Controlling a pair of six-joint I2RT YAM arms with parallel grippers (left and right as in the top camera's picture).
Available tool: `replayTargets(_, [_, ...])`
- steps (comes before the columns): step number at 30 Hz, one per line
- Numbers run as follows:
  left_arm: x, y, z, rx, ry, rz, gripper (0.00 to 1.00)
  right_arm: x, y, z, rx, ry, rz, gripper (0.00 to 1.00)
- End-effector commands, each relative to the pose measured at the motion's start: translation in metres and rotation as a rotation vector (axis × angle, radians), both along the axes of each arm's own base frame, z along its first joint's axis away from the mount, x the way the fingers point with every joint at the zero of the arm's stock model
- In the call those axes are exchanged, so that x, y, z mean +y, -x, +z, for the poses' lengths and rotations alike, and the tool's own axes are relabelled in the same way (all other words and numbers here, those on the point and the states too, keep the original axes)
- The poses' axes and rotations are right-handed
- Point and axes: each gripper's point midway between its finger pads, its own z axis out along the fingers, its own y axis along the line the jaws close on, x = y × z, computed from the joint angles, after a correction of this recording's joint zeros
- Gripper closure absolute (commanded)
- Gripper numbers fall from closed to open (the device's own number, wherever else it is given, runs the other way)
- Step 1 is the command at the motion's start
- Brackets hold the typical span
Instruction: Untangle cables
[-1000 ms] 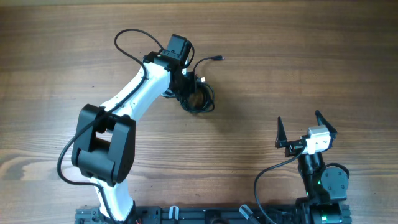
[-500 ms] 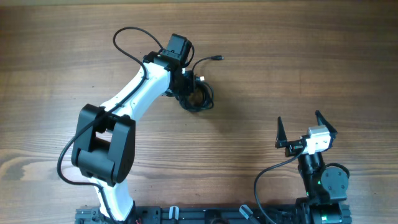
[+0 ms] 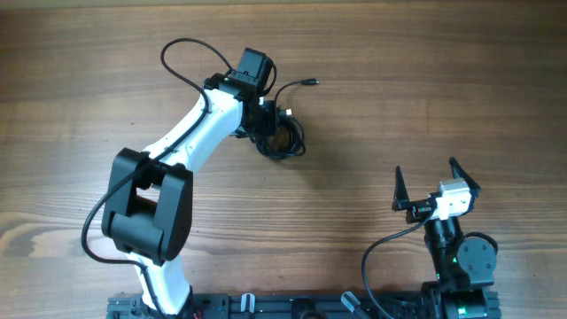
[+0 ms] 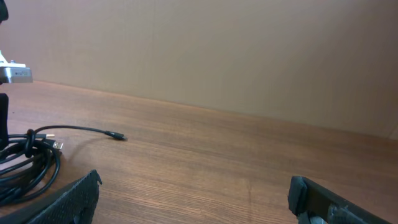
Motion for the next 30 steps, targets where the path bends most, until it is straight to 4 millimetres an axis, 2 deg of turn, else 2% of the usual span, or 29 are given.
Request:
replayTargets(1, [-0.005, 0.005, -0.007, 0.027, 0.019, -0.011, 0.55, 0.001, 0.0, 0.002, -0.009, 0.008, 0.002, 0.0])
replayTargets(3, [-0.005, 0.005, -0.007, 0.027, 0.018, -0.011, 0.55, 0.001, 0.0, 0.002, -0.009, 0.009, 0.002, 0.0])
replayTargets(5, [-0.004, 0.005, -0.007, 0.029, 0.017, -0.011, 0.79, 0.001, 0.0, 0.002, -0.009, 0.008, 0.002, 0.0])
replayTargets(7, [-0.005, 0.007, -0.008, 0.036, 0.017, -0.013, 0.87, 0.001, 0.0, 0.002, -0.009, 0.008, 0.002, 0.0])
replayTargets(8, [-0.005, 0.011, -0.009, 0.05, 0.011, -0.017, 0.96, 0.001, 0.0, 0.002, -0.009, 0.009, 0.002, 0.0])
replayTargets(14, [0.006, 0.01, -0.01, 0.026, -0.066, -0.077, 0.96, 0.001, 0.0, 0.002, -0.009, 0.009, 0.002, 0.0])
replayTargets(16, [0.017, 0.005, -0.01, 0.001, -0.137, -0.097, 0.96, 0.001, 0.0, 0.002, -0.009, 0.009, 0.002, 0.0])
replayTargets(19, [0.045, 0.002, -0.008, -0.016, -0.279, -0.05, 0.96, 0.001, 0.0, 0.002, -0.009, 0.008, 0.002, 0.0])
replayTargets(21, [0.054, 0.002, -0.008, -0.015, -0.311, -0.02, 0.96, 0.001, 0.0, 0.002, -0.009, 0.008, 0.002, 0.0])
replayTargets(23, [0.057, 0.001, -0.007, -0.014, -0.307, 0.006, 0.85, 0.001, 0.0, 0.002, -0.009, 0.008, 0.002, 0.0])
replayTargets(25, [0.061, 0.001, -0.008, -0.01, -0.306, 0.027, 0.62, 0.001, 0.0, 0.002, -0.009, 0.008, 0.002, 0.0])
replayTargets(27, [0.064, 0.001, -0.008, -0.004, -0.307, 0.035, 0.55, 0.001, 0.0, 0.002, -0.009, 0.009, 0.002, 0.0])
replayTargets(28, [0.066, 0.002, -0.008, 0.002, -0.31, 0.038, 0.6, 0.001, 0.0, 0.002, -0.009, 0.008, 0.002, 0.0])
replayTargets(29, [0.067, 0.003, -0.008, 0.005, -0.311, 0.04, 0.73, 0.001, 0.0, 0.002, -0.009, 0.009, 0.002, 0.0])
replayTargets(30, [0.067, 0.003, -0.006, 0.004, -0.309, 0.046, 0.77, 0.001, 0.0, 0.002, -0.009, 0.008, 0.002, 0.0])
